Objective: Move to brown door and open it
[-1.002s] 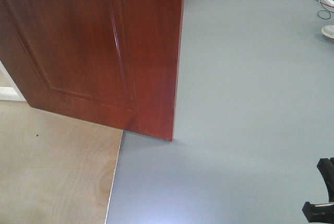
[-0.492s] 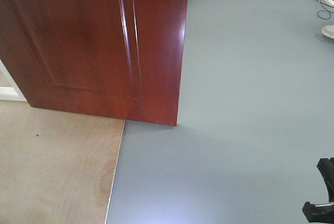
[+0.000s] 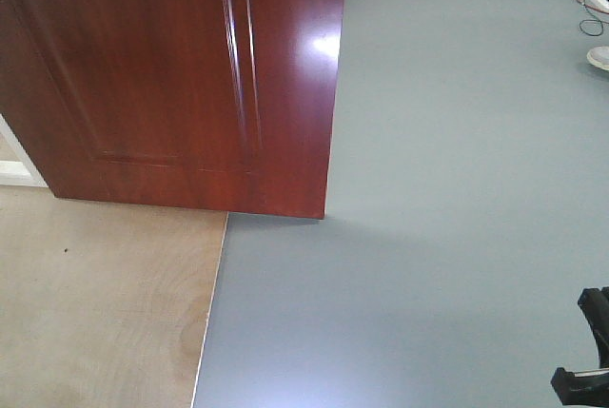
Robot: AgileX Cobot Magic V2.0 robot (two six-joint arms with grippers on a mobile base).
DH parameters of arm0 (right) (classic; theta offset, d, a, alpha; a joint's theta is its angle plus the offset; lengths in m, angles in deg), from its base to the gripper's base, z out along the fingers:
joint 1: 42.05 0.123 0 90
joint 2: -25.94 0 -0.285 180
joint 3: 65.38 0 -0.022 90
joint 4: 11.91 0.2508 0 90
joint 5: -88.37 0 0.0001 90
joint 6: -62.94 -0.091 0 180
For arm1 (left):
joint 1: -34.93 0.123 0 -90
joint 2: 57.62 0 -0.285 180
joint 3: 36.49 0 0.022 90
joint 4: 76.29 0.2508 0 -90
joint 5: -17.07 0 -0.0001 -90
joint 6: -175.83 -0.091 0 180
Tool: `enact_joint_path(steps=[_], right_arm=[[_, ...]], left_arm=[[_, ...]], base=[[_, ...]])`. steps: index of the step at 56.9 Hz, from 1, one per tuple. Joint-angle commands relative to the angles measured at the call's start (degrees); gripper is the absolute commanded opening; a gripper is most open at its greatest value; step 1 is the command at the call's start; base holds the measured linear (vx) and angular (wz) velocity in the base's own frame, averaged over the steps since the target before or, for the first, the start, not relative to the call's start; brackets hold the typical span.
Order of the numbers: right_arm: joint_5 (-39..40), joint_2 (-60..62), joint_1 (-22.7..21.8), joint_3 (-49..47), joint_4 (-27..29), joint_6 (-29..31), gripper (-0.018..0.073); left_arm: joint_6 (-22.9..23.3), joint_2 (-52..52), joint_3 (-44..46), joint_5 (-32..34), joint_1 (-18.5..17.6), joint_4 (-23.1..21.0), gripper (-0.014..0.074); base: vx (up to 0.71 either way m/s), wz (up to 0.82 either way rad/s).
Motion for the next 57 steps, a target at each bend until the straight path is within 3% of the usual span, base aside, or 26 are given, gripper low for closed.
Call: enact_joint_path(steps=[1, 57], right_arm=[[4.41, 0.32, 0.08, 0.25, -0.19, 0.45, 0.0], [4.61, 0.32, 0.08, 0.25, -0.19, 0.45, 0.0]], left_arm=[[0.04, -0.21, 1.59, 1.42, -0.4, -0.05, -0.0006], [0.04, -0.14, 1.59, 1.42, -0.4, -0.05, -0.0006]], base=[[0.08, -0.02], [0.2, -0.04]])
